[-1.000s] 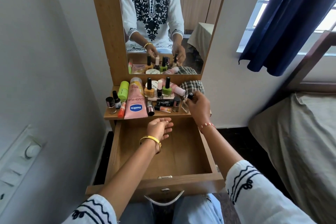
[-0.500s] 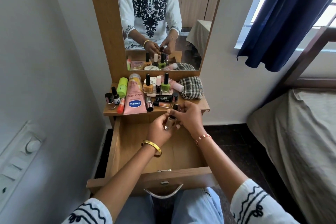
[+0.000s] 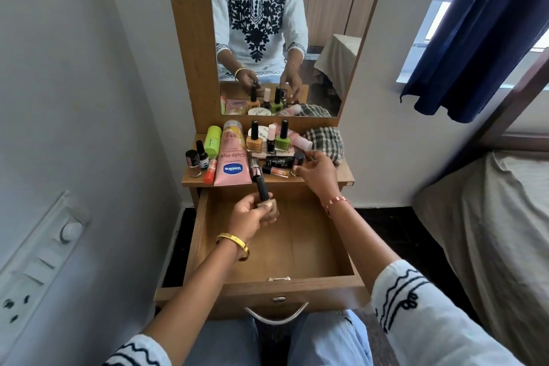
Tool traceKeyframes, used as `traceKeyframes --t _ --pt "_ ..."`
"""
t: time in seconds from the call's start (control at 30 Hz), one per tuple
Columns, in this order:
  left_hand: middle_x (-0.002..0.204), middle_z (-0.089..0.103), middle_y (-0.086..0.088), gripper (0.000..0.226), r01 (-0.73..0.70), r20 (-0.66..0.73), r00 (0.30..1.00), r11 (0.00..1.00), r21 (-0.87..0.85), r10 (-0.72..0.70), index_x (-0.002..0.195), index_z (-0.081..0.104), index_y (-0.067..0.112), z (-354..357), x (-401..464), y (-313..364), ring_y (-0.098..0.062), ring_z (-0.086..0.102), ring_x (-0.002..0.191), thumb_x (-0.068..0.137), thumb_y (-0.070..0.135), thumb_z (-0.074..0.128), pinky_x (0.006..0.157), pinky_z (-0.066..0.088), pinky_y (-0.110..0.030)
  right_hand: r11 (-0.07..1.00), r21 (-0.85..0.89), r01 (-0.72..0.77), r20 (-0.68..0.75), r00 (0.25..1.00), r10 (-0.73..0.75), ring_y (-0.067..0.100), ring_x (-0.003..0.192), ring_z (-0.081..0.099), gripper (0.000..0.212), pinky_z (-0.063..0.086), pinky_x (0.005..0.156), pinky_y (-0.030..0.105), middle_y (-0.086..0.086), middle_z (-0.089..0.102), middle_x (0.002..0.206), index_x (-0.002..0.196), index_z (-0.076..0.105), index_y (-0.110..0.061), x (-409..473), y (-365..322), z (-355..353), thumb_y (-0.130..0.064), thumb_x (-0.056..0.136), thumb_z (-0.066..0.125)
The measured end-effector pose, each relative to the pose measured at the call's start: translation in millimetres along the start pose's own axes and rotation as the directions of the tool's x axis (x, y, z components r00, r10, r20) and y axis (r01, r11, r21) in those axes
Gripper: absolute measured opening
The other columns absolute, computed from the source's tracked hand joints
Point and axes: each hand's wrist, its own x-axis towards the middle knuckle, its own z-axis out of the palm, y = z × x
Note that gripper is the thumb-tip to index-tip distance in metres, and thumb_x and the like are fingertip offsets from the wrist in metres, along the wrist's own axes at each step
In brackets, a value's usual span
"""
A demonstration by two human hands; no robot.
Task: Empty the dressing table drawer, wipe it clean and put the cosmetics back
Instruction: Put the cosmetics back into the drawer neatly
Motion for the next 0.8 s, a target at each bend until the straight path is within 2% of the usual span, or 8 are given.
traceKeyframes --t 0.07,0.2,0.3,0.43,0.47,0.57,0.7,0.8 --pt "0.098 0.059 -0.011 0.017 -0.005 -0.021 1.0 1.0 -0.007 0.005 0.094 0.06 0.013 -4 -1 1 -0.029 0.06 0.098 0.089 -0.001 0.052 0.085 0.052 -0.036 1.0 -0.012 -0.016 -0.009 1.0 0.016 0.021 0.107 0.058 0.048 0.049 0.093 0.03 0.009 0.061 0.119 0.129 0.051 -0.009 4 1 5 -0.013 0.084 0.068" --pt "0.103 0.06 -0.012 0.019 0.015 -0.028 1.0 1.0 0.021 -0.014 0.092 0.061 0.017 -14 0 0 -0.031 0.06 0.103 0.09 0.001 0.051 0.093 0.05 -0.042 0.999 -0.027 -0.022 -0.037 0.999 0.021 0.013 0.092 0.054 0.041 0.045 0.078 0.024 0.008 0.064 0.112 0.123 0.055 -0.007 8 2 8 -0.016 0.085 0.066" --pt "0.105 0.063 -0.01 0.018 -0.012 -0.06 0.998 0.987 0.159 0.022 0.093 0.064 0.019 -20 -2 -3 -0.029 0.059 0.109 0.087 0.004 0.058 0.098 0.047 -0.041 1.0 0.012 -0.008 -0.052 0.999 0.009 0.015 0.089 0.056 0.032 0.044 0.069 0.022 0.008 0.065 0.105 0.117 0.057 -0.007 3 7 7 -0.016 0.087 0.064" --pt "0.099 0.06 -0.003 0.022 -0.063 -0.155 0.98 0.936 0.347 0.124 0.106 0.064 0.006 -27 -10 -10 -0.017 0.056 0.095 0.084 0.005 0.062 0.07 0.046 -0.013 0.989 0.137 -0.047 -0.044 0.998 0.054 0.021 0.087 0.066 0.024 0.056 0.077 0.033 0.002 0.066 0.088 0.105 0.061 -0.01 -19 24 4 -0.02 0.085 0.067" --pt "0.098 0.06 -0.003 0.023 -0.055 -0.181 0.975 0.924 0.378 0.132 0.107 0.064 0.004 -29 -11 -13 -0.015 0.054 0.092 0.084 0.005 0.063 0.067 0.044 -0.011 0.981 0.184 -0.067 -0.02 0.997 0.071 0.02 0.085 0.066 0.022 0.057 0.078 0.033 0.002 0.067 0.086 0.103 0.062 -0.009 -27 29 4 -0.018 0.084 0.068" --pt "0.099 0.063 -0.007 0.025 0.002 -0.223 0.968 0.887 0.461 0.114 0.106 0.065 0.005 -38 -7 -22 -0.019 0.056 0.094 0.081 0.006 0.066 0.078 0.04 -0.022 0.968 0.226 -0.108 0.094 0.992 0.089 0.016 0.082 0.067 0.017 0.055 0.066 0.018 0.008 0.07 0.092 0.101 0.063 -0.009 -50 39 9 -0.014 0.085 0.067" --pt "0.109 0.067 -0.011 0.028 0.024 -0.224 0.963 0.782 0.623 0.149 0.106 0.066 0.005 -44 1 -26 -0.021 0.059 0.098 0.079 0.004 0.068 0.079 0.039 -0.02 0.967 0.17 -0.188 0.189 0.97 0.155 0.019 0.086 0.068 0.016 0.056 0.074 0.027 0.007 0.069 0.093 0.096 0.063 -0.014 -56 48 38 -0.012 0.082 0.069" --pt "0.116 0.066 -0.011 0.03 0.005 -0.167 0.966 0.633 0.774 0.196 0.111 0.064 0.006 -44 10 -25 -0.025 0.059 0.107 0.081 0.008 0.067 0.086 0.043 -0.026 0.966 0.116 -0.231 0.225 0.953 0.201 0.019 0.084 0.067 0.017 0.056 0.078 0.032 0.009 0.07 0.095 0.094 0.063 -0.016 -49 52 64 -0.01 0.08 0.071"
